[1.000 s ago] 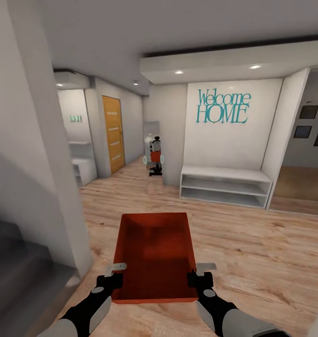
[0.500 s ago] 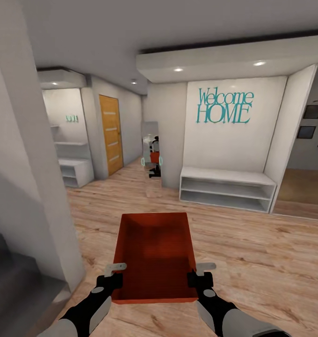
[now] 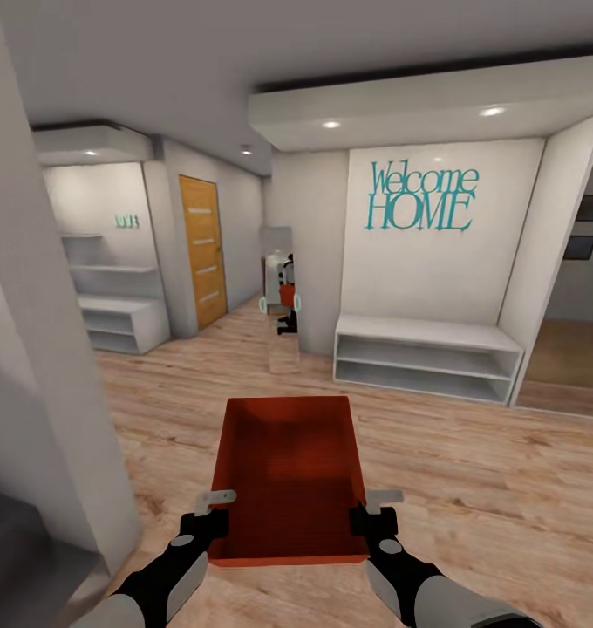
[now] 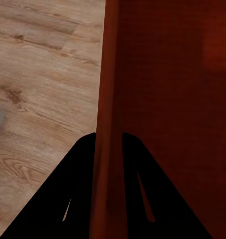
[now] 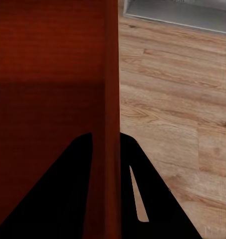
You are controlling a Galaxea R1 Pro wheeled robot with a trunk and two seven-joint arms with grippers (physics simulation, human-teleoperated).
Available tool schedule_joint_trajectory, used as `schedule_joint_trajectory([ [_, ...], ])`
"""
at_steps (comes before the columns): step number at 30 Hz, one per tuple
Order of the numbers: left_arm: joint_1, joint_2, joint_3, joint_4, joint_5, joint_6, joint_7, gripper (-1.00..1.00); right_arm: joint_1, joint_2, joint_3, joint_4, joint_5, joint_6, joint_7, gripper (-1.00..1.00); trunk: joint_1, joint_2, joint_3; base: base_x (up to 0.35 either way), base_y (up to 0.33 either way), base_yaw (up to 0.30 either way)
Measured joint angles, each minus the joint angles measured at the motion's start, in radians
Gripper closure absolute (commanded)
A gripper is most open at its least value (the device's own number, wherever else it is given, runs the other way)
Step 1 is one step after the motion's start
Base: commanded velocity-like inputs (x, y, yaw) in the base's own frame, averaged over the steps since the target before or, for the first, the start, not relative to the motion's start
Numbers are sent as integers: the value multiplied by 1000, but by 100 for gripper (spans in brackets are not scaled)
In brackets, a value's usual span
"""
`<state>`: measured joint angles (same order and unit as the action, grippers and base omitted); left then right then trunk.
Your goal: Move the two storage containers from the living room to the garage. In the garage, place one container on the floor and stack the other container on top of it (either order is fine).
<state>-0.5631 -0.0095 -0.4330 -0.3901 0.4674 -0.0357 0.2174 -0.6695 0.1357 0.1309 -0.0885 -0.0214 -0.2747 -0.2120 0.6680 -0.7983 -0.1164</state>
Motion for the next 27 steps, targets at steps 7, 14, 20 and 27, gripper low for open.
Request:
schedule_joint_trajectory([
  [7,0,0,0,0,0,1,0,100,0,0,0,0,-1,0,0,100,0,0,0,322,-9,0],
  [14,0,0,0,0,1,0,0,100,0,0,0,0,0,0,0,100,0,0,0,322,0,0],
  [20,0,0,0,0,1,0,0,100,0,0,0,0,0,0,0,100,0,0,0,322,0,0],
  [27,0,0,0,0,1,0,0,100,0,0,0,0,0,0,0,100,0,0,0,322,0,0],
])
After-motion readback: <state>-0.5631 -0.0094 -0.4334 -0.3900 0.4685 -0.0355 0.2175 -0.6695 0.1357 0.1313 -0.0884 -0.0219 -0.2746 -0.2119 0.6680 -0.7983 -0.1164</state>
